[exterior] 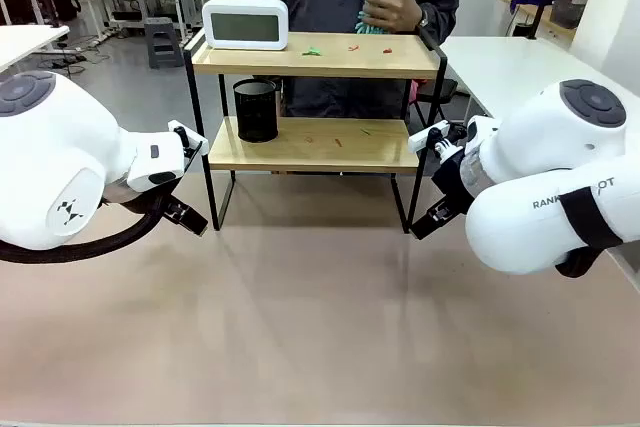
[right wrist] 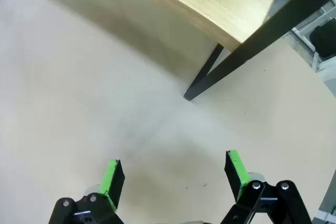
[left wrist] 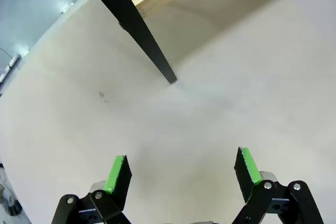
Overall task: Clean the shelf.
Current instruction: Pick up the Duster from the human.
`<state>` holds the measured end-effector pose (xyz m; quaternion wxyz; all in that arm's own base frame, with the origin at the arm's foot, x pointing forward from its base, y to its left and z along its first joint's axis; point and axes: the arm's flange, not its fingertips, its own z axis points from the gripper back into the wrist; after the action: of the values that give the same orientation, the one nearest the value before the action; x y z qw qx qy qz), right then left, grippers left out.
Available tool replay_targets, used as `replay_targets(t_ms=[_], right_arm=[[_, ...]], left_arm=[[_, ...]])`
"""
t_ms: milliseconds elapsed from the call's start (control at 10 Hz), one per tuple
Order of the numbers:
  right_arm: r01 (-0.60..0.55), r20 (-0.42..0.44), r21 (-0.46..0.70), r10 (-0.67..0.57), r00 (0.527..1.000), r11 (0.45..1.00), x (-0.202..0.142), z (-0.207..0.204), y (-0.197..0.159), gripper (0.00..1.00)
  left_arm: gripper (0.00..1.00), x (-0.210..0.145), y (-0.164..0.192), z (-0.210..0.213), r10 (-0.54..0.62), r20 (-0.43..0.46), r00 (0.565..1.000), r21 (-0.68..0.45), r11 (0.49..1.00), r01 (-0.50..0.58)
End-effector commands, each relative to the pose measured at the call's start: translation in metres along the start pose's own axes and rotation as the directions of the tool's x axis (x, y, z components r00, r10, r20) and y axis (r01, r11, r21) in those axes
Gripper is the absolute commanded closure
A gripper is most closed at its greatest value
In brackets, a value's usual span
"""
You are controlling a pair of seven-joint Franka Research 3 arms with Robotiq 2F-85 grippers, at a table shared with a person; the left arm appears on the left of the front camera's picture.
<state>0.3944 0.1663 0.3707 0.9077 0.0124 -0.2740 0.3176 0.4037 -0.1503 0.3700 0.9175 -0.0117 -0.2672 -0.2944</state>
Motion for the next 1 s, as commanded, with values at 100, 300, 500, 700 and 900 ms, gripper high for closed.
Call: replay_targets(t_ms=[100, 300, 500, 700, 900], right_arm=[[0.0, 0.0, 0.0, 0.0, 1.0, 1.0, 0.0, 0.0, 0.0, 0.0], [0.0, 0.0, 0.0, 0.0, 1.0, 1.0, 0.0, 0.0, 0.0, 0.0], [0.0, 0.0, 0.0, 0.0, 1.0, 1.0, 0.0, 0.0, 0.0, 0.0], [0.099, -0.021, 0.15, -0.097, 0.995, 0.984, 0.012, 0.035, -0.014, 0.0], [0.392, 0.0, 0.362, -0.421, 0.907, 0.846, 0.011, 0.132, -0.062, 0.0]], left_arm=[[0.0, 0.0, 0.0, 0.0, 0.0, 0.0, 1.0, 0.0, 1.0, 0.0], [0.0, 0.0, 0.0, 0.0, 0.0, 0.0, 1.0, 0.0, 1.0, 0.0], [0.0, 0.0, 0.0, 0.0, 0.0, 0.0, 1.0, 0.0, 1.0, 0.0], [0.0, 0.003, -0.003, 0.038, 0.014, 0.039, 0.999, -0.178, 0.984, -0.007], [0.0, -0.005, 0.021, 0.119, 0.167, 0.023, 0.986, -0.422, 0.895, -0.142]])
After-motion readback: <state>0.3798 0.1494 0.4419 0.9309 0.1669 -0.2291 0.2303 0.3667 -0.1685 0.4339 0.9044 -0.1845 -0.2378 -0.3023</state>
